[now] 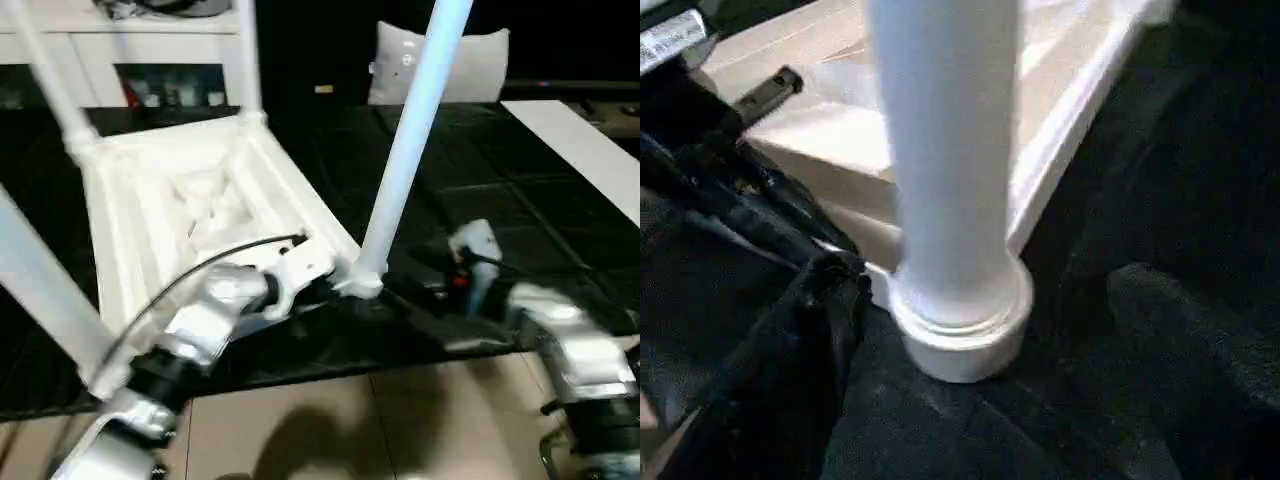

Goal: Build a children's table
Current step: Rotate leg to tighten

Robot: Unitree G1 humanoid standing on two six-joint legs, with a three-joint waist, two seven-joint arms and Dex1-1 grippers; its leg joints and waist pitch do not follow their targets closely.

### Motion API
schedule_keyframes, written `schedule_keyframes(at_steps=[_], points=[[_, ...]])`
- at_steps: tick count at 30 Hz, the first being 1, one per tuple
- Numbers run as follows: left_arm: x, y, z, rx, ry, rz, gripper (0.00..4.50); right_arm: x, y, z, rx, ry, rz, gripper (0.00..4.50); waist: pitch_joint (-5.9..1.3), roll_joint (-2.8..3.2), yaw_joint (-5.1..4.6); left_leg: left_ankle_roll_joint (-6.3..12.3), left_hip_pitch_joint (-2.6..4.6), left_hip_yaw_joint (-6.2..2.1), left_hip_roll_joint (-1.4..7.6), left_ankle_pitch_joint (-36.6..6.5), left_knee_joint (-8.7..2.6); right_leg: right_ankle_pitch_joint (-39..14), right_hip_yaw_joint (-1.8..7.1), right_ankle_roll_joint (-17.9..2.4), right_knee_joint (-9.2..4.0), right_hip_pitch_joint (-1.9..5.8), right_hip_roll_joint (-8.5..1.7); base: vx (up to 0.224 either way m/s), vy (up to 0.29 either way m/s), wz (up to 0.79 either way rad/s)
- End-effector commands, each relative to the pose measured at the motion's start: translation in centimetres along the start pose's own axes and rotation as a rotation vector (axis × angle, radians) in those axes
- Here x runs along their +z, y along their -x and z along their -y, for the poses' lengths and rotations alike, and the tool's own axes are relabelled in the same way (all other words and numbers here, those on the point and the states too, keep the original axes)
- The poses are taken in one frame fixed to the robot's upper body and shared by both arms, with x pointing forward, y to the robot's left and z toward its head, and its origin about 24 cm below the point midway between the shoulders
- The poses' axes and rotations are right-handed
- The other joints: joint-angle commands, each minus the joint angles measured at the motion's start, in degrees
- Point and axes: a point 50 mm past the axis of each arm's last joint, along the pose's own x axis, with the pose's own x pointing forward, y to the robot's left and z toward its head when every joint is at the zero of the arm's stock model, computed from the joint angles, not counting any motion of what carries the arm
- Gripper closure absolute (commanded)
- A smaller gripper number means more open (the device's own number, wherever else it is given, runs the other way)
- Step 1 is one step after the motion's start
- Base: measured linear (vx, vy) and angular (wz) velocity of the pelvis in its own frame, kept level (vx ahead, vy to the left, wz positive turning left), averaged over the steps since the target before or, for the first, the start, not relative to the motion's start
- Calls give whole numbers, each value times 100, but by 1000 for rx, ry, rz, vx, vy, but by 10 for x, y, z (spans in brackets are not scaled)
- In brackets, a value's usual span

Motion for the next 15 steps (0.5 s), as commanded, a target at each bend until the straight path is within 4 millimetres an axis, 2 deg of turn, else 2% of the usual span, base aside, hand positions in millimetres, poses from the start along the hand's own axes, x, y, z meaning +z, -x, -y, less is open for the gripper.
schedule_keyframes(at_steps=[1,2,3,4,6,10,13,15], points=[[4,-3,12,-143,-96,9,450,0,0,-5,110,49,-31,14,-373,-3,21,369,17,-80,329,-997,-344,-1408,335,-1028,-414,319,-423,0,0,0],[3,-1,12,-158,-106,5,450,0,0,-6,132,57,-36,14,-372,1,28,372,27,-72,333,-1001,-343,-1365,340,-1057,-410,312,-422,0,0,0],[2,0,13,-175,-116,-1,450,0,1,-7,160,66,-41,26,-371,-20,39,386,21,-74,338,-1019,-347,-1352,338,-1072,-401,319,-421,0,0,0],[1,2,14,-201,-134,-8,450,-1,1,-8,188,77,-52,26,-371,-7,63,378,23,-76,345,-990,-349,-1315,338,-1093,-389,315,-427,0,0,0],[0,6,15,-258,-177,-23,450,-3,1,-10,248,106,-78,51,-369,-33,80,376,20,-77,354,-987,-351,-1301,336,-1113,-381,313,-431,0,0,0],[0,9,18,-335,-219,-26,450,-5,-4,-17,351,109,-86,78,-369,-24,149,329,24,-77,361,-1020,-350,-1335,341,-1125,-364,315,-444,0,0,0],[0,11,21,-383,-250,-30,450,-6,-10,-19,387,104,-75,114,-368,-25,161,270,29,-76,360,-1110,-355,-1480,341,-1105,-376,306,-449,0,0,0],[0,11,22,-402,-258,-29,450,-7,-13,-20,411,92,-70,114,-366,-19,167,248,27,-78,366,-1136,-357,-1493,342,-1121,-375,305,-452,0,0,0]])
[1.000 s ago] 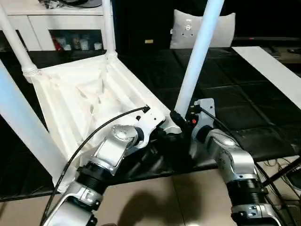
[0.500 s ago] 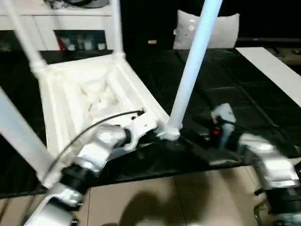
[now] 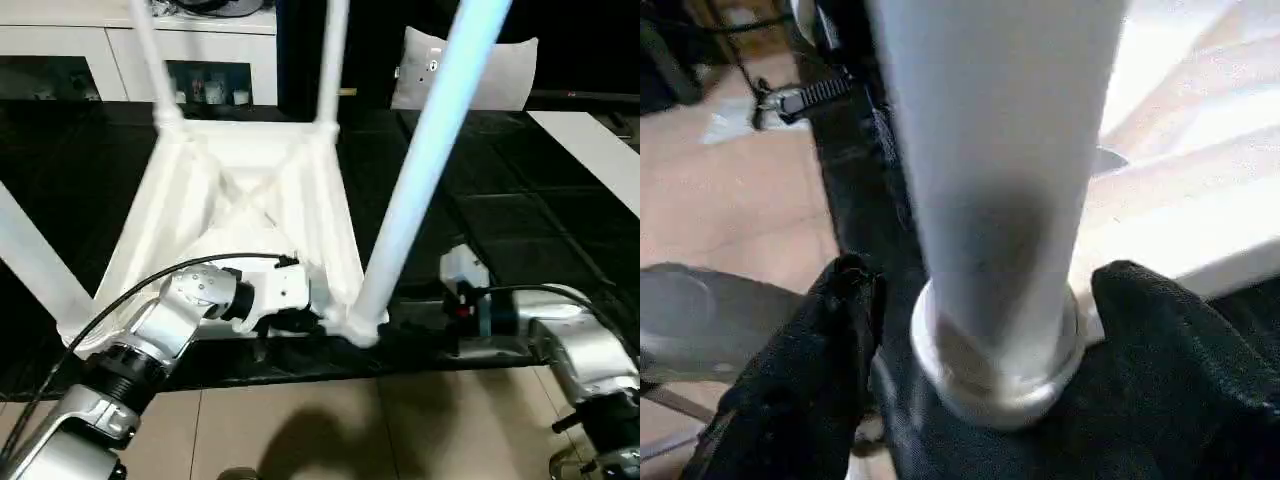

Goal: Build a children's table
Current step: Rotate leg to tighten

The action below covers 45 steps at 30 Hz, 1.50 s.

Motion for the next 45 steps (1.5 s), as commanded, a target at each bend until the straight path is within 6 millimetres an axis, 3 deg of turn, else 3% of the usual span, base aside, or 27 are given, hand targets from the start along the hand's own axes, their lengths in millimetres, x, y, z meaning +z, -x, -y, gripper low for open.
schedule_keyframes(at_steps=[1,8,10,16,20,24,26,28,30,31,34,35,37,39,41,45], points=[[8,-11,7,-101,-71,-7,450,5,-2,2,34,10,17,126,-371,16,-31,217,37,-84,373,-1129,-400,-1484,339,-1094,-370,299,-439,0,0,0],[6,-12,8,-110,-76,-9,450,4,-6,2,70,-8,32,169,-368,-9,-34,196,18,-86,364,-1146,-401,-1550,341,-1043,-374,316,-444,0,0,0],[5,-11,9,-111,-74,-9,450,3,-7,0,91,-17,33,200,-374,-10,-31,196,23,-83,361,-1144,-395,-1631,340,-1017,-385,315,-445,0,0,0],[4,-11,9,-104,-51,1,450,1,-3,-7,149,-75,53,243,-382,-12,-10,254,18,-75,368,-986,-383,-1392,339,-1078,-351,317,-431,0,0,0],[3,-14,6,-37,10,13,450,0,-6,-11,112,-111,67,248,-363,-13,-5,213,21,-75,366,-1064,-394,-1571,344,-1017,-378,313,-433,0,0,0],[5,-19,0,65,126,30,450,4,-18,-8,-23,-174,124,251,-334,-18,-20,88,46,-98,358,-1377,-420,-2221,337,-843,-452,284,-451,0,0,0],[8,-24,-4,145,202,45,450,6,-28,-4,-141,-219,141,251,-307,-21,-79,-41,38,-117,362,-1512,-449,-2488,339,-761,-463,280,-446,0,0,0],[14,-32,-16,300,301,61,450,4,-44,3,-324,-266,116,251,-297,-33,-163,-171,16,-159,301,-1700,-436,-3353,259,-398,-574,283,-472,-26,3,-5],[19,-38,-23,385,364,78,450,3,-52,10,-466,-329,105,251,-303,-31,-264,-216,12,-182,282,-1761,-423,-3608,226,-224,-630,270,-476,0,0,0],[23,-41,-27,420,396,94,450,3,-56,14,-545,-381,112,251,-310,-51,-345,-209,-37,-197,279,-1739,-432,-3549,213,-198,-623,292,-467,0,0,0],[37,-49,-35,497,459,147,450,7,-65,18,-646,-409,153,251,-337,-32,-429,-149,-21,-194,265,-1707,-414,-3341,202,-209,-657,265,-468,0,0,0],[41,-52,-37,505,466,162,450,8,-67,18,-664,-413,163,196,-344,-37,-419,-45,13,-166,265,-1618,-405,-3096,231,-284,-663,245,-466,0,0,0],[47,-55,-38,509,466,181,450,9,-70,18,-690,-427,167,182,-355,0,-410,56,11,-145,281,-1447,-419,-2582,274,-467,-599,243,-439,0,0,0],[48,-55,-36,499,427,176,450,9,-70,16,-701,-425,169,162,-368,-17,-410,124,-23,-134,292,-1243,-430,-2062,290,-601,-526,278,-409,0,0,0],[46,-53,-35,494,397,152,450,10,-68,16,-720,-425,180,138,-379,-6,-380,187,-9,-113,292,-1065,-415,-1699,313,-736,-482,291,-416,0,0,0],[27,-37,-30,457,250,64,450,12,-46,12,-693,-301,195,93,-386,-14,-261,279,-34,-94,277,-765,-411,-1437,333,-672,-446,329,-411,0,0,0]])
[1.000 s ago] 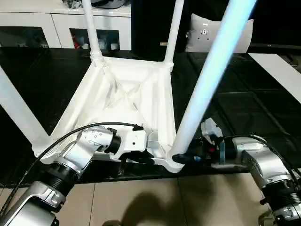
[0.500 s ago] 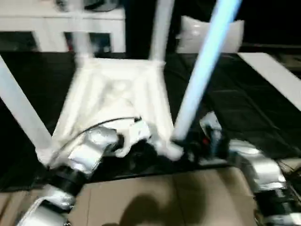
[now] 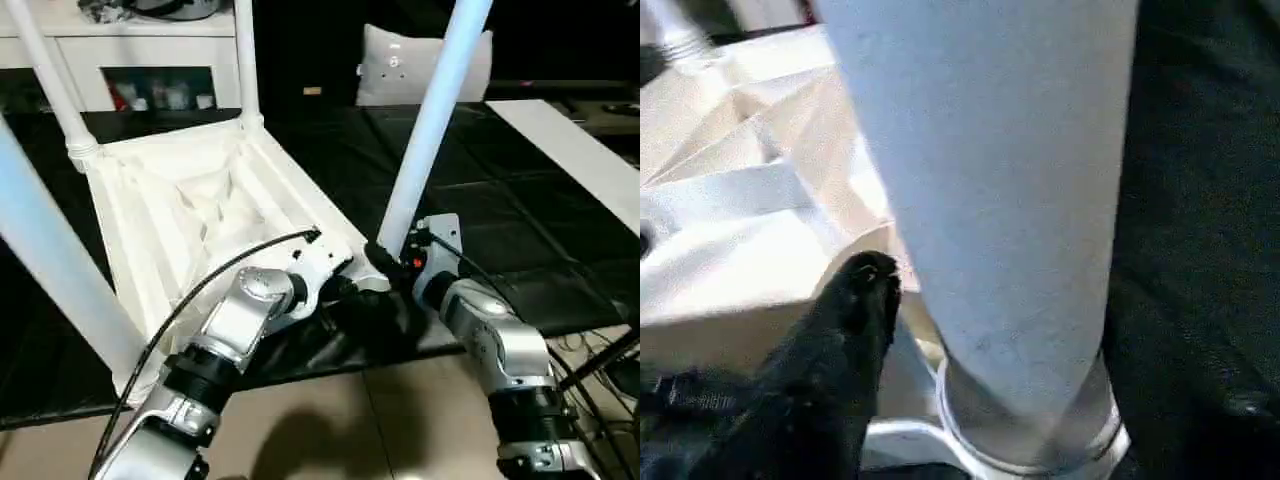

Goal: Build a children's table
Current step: Rotate leg to tighten, then rotate table base

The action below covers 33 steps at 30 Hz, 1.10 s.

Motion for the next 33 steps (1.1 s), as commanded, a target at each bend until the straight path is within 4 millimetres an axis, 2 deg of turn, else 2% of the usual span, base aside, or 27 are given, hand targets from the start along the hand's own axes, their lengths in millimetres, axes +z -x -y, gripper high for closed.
schedule_keyframes(at_steps=[1,3,4,6,9,10,11,13,14,15,16,17,18,19,20,21,22,23,24,25,26,27,29,30,31,32,33], points=[[4,7,-4,-5,-102,40,450,-1,6,-5,68,40,0,93,-376,-31,55,295,-46,-88,287,-734,-358,-1390,342,-719,-416,350,-409,0,0,0],[-1,12,-7,-9,-140,20,450,0,13,-2,100,46,7,81,-370,-8,57,287,-45,-89,298,-730,-360,-1310,341,-760,-404,350,-412,0,0,0],[-2,15,-8,-31,-185,31,450,-1,18,-1,126,47,-2,59,-373,-33,49,283,-40,-89,301,-778,-358,-1334,335,-770,-407,354,-403,0,0,0],[-3,19,-9,-56,-239,45,450,-2,26,1,150,52,-14,51,-361,-24,66,283,-30,-99,316,-875,-375,-1452,341,-729,-413,353,-407,0,0,0],[-6,24,-22,0,-281,35,450,-2,41,6,173,68,-13,27,-339,-19,78,192,-5,-89,317,-1062,-383,-1696,342,-713,-445,317,-410,0,0,0],[-6,26,-26,18,-287,34,450,-2,45,7,181,73,-8,18,-338,-20,103,176,11,-92,319,-1159,-384,-1851,348,-629,-462,315,-423,0,0,0],[-7,27,-30,31,-304,40,407,-2,49,7,187,86,1,8,-330,-21,108,185,9,-89,315,-1191,-390,-1926,348,-595,-484,307,-419,0,0,0],[-10,30,-34,41,-315,55,397,-1,54,4,212,112,22,1,-330,-3,139,135,-6,-113,305,-1304,-397,-2196,335,-414,-512,313,-432,0,0,0],[-12,32,-34,38,-304,69,397,-2,56,0,233,111,31,1,-330,0,129,116,-13,-116,310,-1344,-405,-2249,335,-385,-518,316,-436,0,0,0],[-14,33,-33,34,-295,79,389,-2,58,-2,248,108,36,0,-334,-34,125,108,-17,-115,311,-1347,-403,-2333,328,-335,-533,318,-438,0,0,0],[-15,35,-30,23,-263,108,376,-3,59,-6,261,91,44,0,-333,-62,117,113,-18,-117,317,-1326,-402,-2329,331,-365,-517,308,-445,0,0,0],[-15,35,-27,15,-244,130,364,-3,60,-8,267,80,50,0,-334,-41,126,109,-22,-123,324,-1312,-404,-2306,330,-415,-501,315,-458,0,0,0],[-14,37,-21,21,-180,195,358,-4,60,-10,252,72,64,0,-336,-64,119,110,-21,-120,351,-1273,-404,-2169,339,-540,-477,297,-462,0,0,0],[-14,37,-21,21,-180,195,353,-4,60,-10,252,72,64,0,-336,-52,118,100,-30,-122,362,-1232,-406,-2078,343,-611,-455,301,-472,0,0,0],[-13,39,-18,38,-132,231,344,-4,60,-11,239,79,71,0,-338,-29,128,114,1,-104,358,-1218,-398,-1964,346,-684,-459,267,-445,0,0,0],[-13,40,-16,55,-103,249,331,-4,60,-11,231,83,78,0,-343,1,130,79,-10,-111,372,-1196,-399,-1819,353,-759,-416,284,-459,0,0,0],[-15,44,-13,135,-28,293,320,-4,61,-13,217,91,102,0,-326,1,132,82,-10,-99,358,-1270,-404,-1803,348,-799,-449,272,-439,0,0,0],[-15,44,-13,135,-28,293,314,-4,61,-13,217,91,102,0,-338,21,126,37,-12,-104,379,-1317,-403,-1723,356,-854,-406,291,-454,0,0,0],[-15,45,-12,163,-10,304,310,-4,62,-14,214,91,109,0,-316,-8,120,70,-16,-99,362,-1392,-410,-1810,347,-824,-452,285,-431,0,0,0],[-18,48,-10,230,52,313,303,-4,64,-18,226,95,122,0,-318,16,128,65,-20,-101,360,-1434,-408,-1881,351,-791,-444,298,-433,0,0,0],[-18,48,-10,230,52,313,294,-4,64,-18,226,95,122,0,-304,6,129,76,-33,-106,361,-1463,-413,-1962,350,-750,-469,305,-435,0,0,0],[-23,53,-6,313,135,308,284,-4,66,-22,233,141,121,0,-293,-2,134,107,-13,-101,327,-1553,-413,-2309,335,-592,-527,283,-420,0,0,0],[-27,61,-1,406,217,322,277,-7,64,-23,198,159,75,0,-292,-12,110,34,-36,-128,380,-1545,-426,-2308,336,-579,-495,308,-426,0,0,0],[-28,63,1,430,236,326,271,-8,64,-23,187,164,63,0,-280,-23,80,51,-47,-126,360,-1567,-425,-2476,327,-515,-522,307,-413,0,0,0],[-28,72,5,508,272,355,271,-9,62,-23,157,190,44,0,-276,-26,66,82,-27,-113,336,-1600,-411,-2654,330,-426,-565,267,-399,0,0,0],[-28,72,5,508,272,355,271,-9,62,-23,157,190,44,0,-264,-27,64,83,-41,-125,337,-1629,-419,-2744,323,-399,-575,275,-407,0,0,0],[-28,76,7,543,283,363,271,-9,62,-22,150,199,50,0,-262,-25,70,113,-27,-115,304,-1684,-404,-2989,312,-270,-634,253,-394,0,0,0]])
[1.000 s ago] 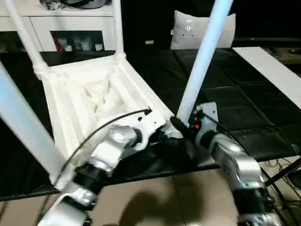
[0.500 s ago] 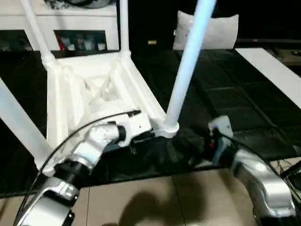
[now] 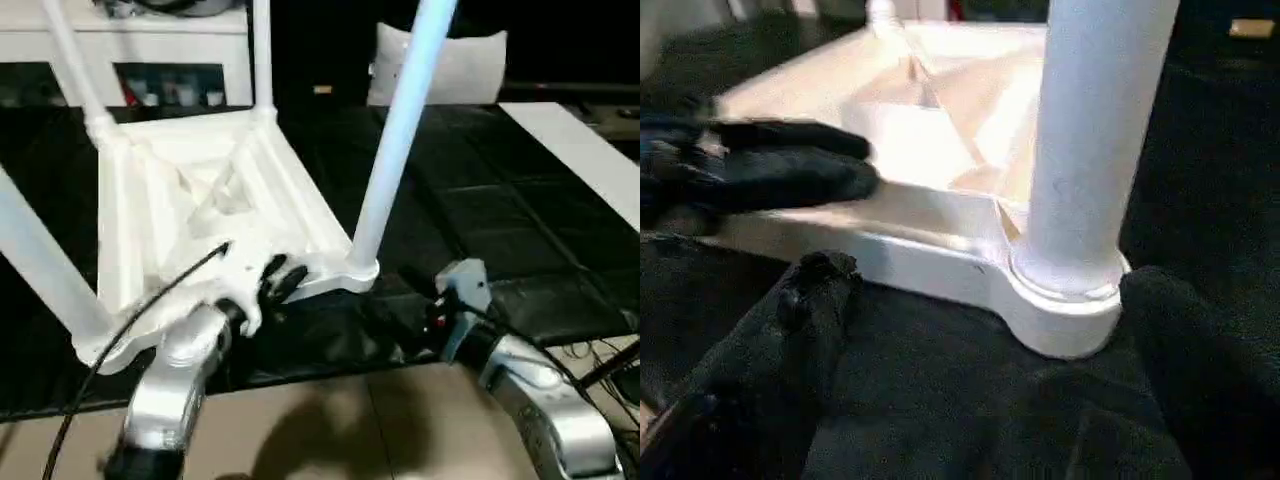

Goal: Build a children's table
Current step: Rotate table base

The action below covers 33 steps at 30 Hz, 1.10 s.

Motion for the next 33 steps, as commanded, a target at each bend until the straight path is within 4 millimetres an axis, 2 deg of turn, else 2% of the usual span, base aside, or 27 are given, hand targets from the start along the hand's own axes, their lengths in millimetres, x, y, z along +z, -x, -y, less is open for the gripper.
schedule_keyframes(at_steps=[1,3,4,5,6,7,8,9,10,11,12,13,14,15,16,17,18,20,22,23,24,25,26,28,29,30,33], points=[[13,8,-5,82,-2,53,271,3,0,3,-31,38,9,0,-267,3,2,143,-19,-124,294,-1724,-415,-3086,303,-204,-641,233,-391,0,0,0],[15,14,1,113,5,61,271,0,0,2,-35,42,-12,0,-253,-30,-16,135,-28,-142,305,-1823,-425,-3189,279,-103,-653,225,-371,0,0,0],[17,17,5,111,1,62,271,-1,0,2,-36,48,-17,0,-223,-61,38,273,-358,-386,222,-1826,-522,-3012,28,-158,-471,486,-467,0,0,0],[18,20,8,110,1,55,271,-2,0,2,-35,50,-23,0,-267,95,30,289,-314,-474,294,-1914,-577,-2733,-51,-214,-483,489,-387,11,-19,43],[18,20,9,109,2,52,271,-2,0,2,-37,51,-21,0,-285,165,-66,320,-269,-735,433,-2098,-549,-1855,-120,-434,-395,454,-352,11,-19,43],[17,23,12,93,4,40,271,-1,0,3,-44,46,-1,0,-271,279,-166,408,-226,-1086,637,-2559,-667,-1228,-183,-685,-159,434,-158,57,-54,63],[15,24,13,77,20,21,241,1,0,3,-37,43,26,0,-309,316,-231,466,-3,-1161,875,-2551,-673,-998,-117,-807,-43,297,-86,65,-88,53],[12,26,14,62,20,4,235,3,0,5,-39,41,50,0,-265,296,-310,787,146,-1102,1142,-2211,-698,-858,57,-998,113,137,-99,65,-88,53],[12,27,15,48,21,8,235,3,0,5,-31,25,54,0,-215,255,-269,1074,41,-927,1054,-1918,-698,-644,142,-1166,194,131,-124,46,-134,31],[12,30,18,5,27,17,226,3,1,6,-20,5,57,0,-233,192,-244,1241,7,-828,911,-1787,-622,-559,253,-1243,115,166,-202,7,-157,12],[13,31,19,-3,27,20,215,2,2,8,-24,0,47,0,-212,-22,-145,1078,-197,-376,236,-1715,-175,-1156,457,-1479,-399,256,-428,7,-157,12],[14,31,20,-6,26,23,215,1,3,8,-27,-10,41,0,-190,-107,120,509,-46,-152,-38,-864,231,-3634,477,-514,-784,248,-758,-32,-138,1],[14,31,20,-12,21,19,202,0,3,9,-30,29,26,0,-208,-147,170,403,-159,-157,4,-532,174,-4247,590,9,-773,329,-752,-26,-115,-1],[14,32,20,-21,12,17,195,-1,3,9,-29,34,36,0,-206,-137,275,214,-161,-141,45,-327,59,-4807,537,684,-773,288,-623,-26,-115,-1],[15,32,20,-31,-1,16,193,0,3,10,-37,40,44,0,-212,-138,231,106,-142,-107,77,-472,-62,-4540,391,840,-738,259,-441,-25,-78,-1],[15,32,20,-31,-1,16,183,0,3,10,-37,40,44,0,-243,-71,236,-11,-152,-129,120,-569,-159,-3954,263,848,-694,295,-321,0,0,0],[15,34,19,-57,-32,-4,169,0,2,10,-28,12,48,0,-251,-24,228,-29,-109,-152,163,-772,-222,-3462,196,753,-670,296,-270,0,0,0],[15,34,18,-65,-45,-15,153,1,1,9,-22,4,49,0,-247,43,218,-37,-59,-172,222,-1054,-276,-3236,186,550,-651,266,-245,0,0,0],[16,40,15,-117,-78,-32,138,3,-2,7,11,60,41,0,-222,103,175,-111,8,-235,335,-1732,-382,-3118,174,153,-620,277,-244,8,28,0],[16,40,15,-118,-81,-33,138,4,-2,7,11,66,45,0,-225,113,166,-132,20,-250,354,-1843,-401,-3042,182,68,-619,300,-268,24,72,-3],[16,41,14,-121,-85,-33,113,5,-3,7,13,77,50,0,-225,132,132,-175,36,-288,403,-2114,-481,-2723,204,-160,-560,339,-271,24,72,-3],[17,43,12,-123,-93,-35,108,5,-4,9,0,100,39,0,-225,132,132,-175,36,-288,403,-2114,-481,-2723,204,-160,-560,339,-271,21,87,-2],[20,45,9,-135,-98,-35,103,6,-7,11,-18,134,41,0,-229,130,124,-207,72,-292,411,-2219,-492,-2517,233,-302,-539,328,-282,31,89,-1],[23,55,3,-187,-106,-60,93,10,-13,20,-92,126,75,0,-269,106,81,-283,19,-284,404,-2040,-511,-1959,293,-582,-399,357,-300,32,79,-3],[23,57,2,-197,-105,-65,70,11,-14,21,-100,130,79,0,-275,117,70,-296,17,-270,398,-1943,-508,-1764,308,-634,-370,357,-284,0,0,0],[23,60,2,-216,-101,-74,70,13,-15,23,-116,140,88,0,-278,81,46,-292,32,-234,389,-1793,-489,-1461,347,-731,-333,336,-283,0,0,0],[21,72,2,-289,-84,-114,60,16,-23,34,-202,193,67,0,-290,26,5,-223,5,-169,335,-1341,-459,-1145,406,-824,-284,367,-279,0,0,0]])
